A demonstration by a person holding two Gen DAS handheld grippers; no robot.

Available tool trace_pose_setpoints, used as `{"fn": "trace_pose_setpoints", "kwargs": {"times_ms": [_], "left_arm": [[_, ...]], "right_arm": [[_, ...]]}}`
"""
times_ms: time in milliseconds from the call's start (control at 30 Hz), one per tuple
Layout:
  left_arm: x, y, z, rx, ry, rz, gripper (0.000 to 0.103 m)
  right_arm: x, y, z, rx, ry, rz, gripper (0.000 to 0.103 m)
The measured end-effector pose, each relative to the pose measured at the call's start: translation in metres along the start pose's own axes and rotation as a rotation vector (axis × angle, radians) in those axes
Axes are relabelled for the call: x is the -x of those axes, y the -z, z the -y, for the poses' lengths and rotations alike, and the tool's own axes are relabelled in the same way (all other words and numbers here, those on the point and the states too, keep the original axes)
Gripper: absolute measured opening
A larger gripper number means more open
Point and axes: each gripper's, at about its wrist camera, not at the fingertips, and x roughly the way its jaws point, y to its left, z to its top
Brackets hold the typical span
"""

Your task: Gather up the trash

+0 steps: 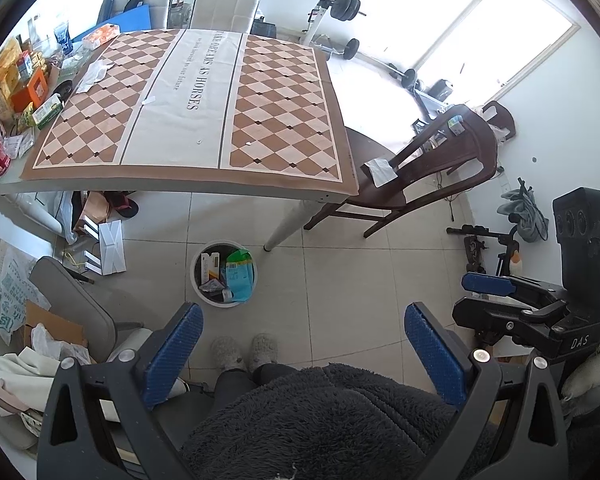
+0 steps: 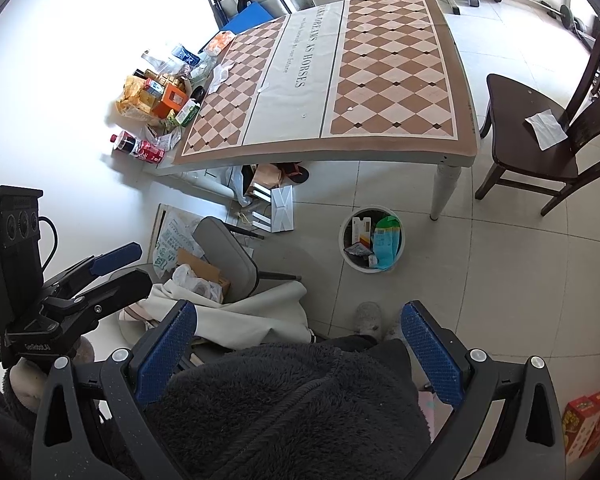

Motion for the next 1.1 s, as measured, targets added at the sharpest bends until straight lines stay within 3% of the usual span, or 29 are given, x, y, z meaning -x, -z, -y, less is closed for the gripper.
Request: {"fn": "trace_pose_setpoints", "kwargs": {"times_ms": [1100], "left_arm": [[0.0045,-0.0082,0.0,0.006,-0.002,0.008,0.103]], "right_arm": [[0.0017,0.0019,-0.004,-0.004,-0.003,0.001,0.103]]}}
